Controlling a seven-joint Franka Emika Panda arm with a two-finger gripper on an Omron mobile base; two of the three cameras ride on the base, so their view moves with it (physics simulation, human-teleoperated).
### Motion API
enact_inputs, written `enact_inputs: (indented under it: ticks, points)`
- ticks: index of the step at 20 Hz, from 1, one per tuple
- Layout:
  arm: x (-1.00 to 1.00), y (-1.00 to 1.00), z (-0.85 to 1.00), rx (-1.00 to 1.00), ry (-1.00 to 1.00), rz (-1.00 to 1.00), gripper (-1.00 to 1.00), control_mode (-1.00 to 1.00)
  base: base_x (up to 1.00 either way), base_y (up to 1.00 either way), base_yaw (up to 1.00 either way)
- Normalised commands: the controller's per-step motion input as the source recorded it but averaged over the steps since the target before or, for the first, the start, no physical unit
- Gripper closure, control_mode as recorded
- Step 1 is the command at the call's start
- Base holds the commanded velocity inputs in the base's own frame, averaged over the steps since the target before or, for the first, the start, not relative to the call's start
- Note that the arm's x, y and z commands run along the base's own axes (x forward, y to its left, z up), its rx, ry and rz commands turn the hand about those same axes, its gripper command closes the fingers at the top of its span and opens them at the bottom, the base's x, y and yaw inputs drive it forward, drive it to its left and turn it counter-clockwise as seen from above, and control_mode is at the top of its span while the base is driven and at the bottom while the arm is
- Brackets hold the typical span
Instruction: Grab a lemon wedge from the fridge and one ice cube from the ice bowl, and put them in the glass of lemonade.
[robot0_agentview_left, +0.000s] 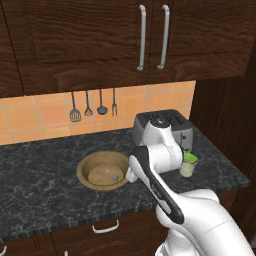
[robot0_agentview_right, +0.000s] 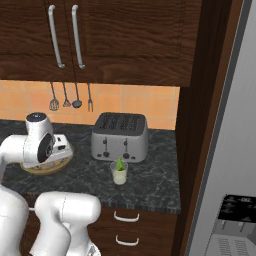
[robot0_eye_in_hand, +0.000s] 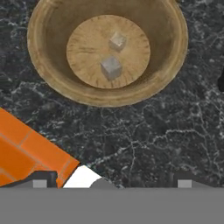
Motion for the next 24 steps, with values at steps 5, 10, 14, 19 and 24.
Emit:
enact_inputs:
  ticks: [5, 10, 14, 19, 24]
  points:
    - [0.21, 0.69, -0.01, -0.06, -0.01, -0.01, -1.0, -1.0, 0.0, 0.0, 0.0]
    - [0.6, 0.52, 0.0, -0.04, 0.05, -0.03, -1.0, -1.0, 0.0, 0.0, 0.0]
    - [0.7, 0.33, -0.02, -0.03, 0.21, 0.0, -1.0, -1.0, 0.0, 0.0, 0.0]
    - [0.54, 0.01, -0.34, 0.0, 0.22, 0.0, -1.0, -1.0, 0.0, 0.0, 0.0]
    - [-0.02, -0.07, -0.34, 0.0, 0.02, 0.0, -1.0, -1.0, 0.0, 0.0, 0.0]
